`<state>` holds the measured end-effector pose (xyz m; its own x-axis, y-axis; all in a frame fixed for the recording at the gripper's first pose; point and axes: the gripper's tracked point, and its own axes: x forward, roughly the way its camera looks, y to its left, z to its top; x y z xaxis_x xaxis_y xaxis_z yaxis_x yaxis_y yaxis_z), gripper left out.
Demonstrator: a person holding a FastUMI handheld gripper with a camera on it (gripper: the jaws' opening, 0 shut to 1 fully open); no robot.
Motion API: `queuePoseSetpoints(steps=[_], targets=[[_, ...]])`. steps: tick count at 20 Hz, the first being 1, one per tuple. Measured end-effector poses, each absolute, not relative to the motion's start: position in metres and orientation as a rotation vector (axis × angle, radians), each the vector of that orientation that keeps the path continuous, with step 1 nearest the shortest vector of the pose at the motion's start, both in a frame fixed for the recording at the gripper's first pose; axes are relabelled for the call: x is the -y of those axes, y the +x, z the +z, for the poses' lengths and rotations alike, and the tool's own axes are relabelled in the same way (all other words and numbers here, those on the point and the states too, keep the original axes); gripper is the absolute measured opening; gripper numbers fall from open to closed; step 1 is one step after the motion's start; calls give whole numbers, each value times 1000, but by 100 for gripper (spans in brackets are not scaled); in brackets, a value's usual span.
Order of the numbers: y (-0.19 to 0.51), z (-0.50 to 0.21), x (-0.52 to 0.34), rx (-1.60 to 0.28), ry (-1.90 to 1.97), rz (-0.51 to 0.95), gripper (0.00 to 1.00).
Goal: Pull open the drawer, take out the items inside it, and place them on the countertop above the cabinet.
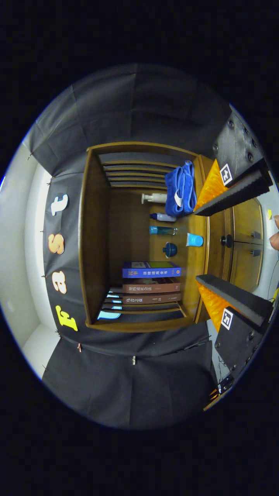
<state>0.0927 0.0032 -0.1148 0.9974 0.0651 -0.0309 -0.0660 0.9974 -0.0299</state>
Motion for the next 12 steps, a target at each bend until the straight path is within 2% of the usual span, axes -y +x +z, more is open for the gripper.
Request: queuePoseSetpoints(steps=[12], targets=[[65, -96, 8, -14, 12, 65, 99]])
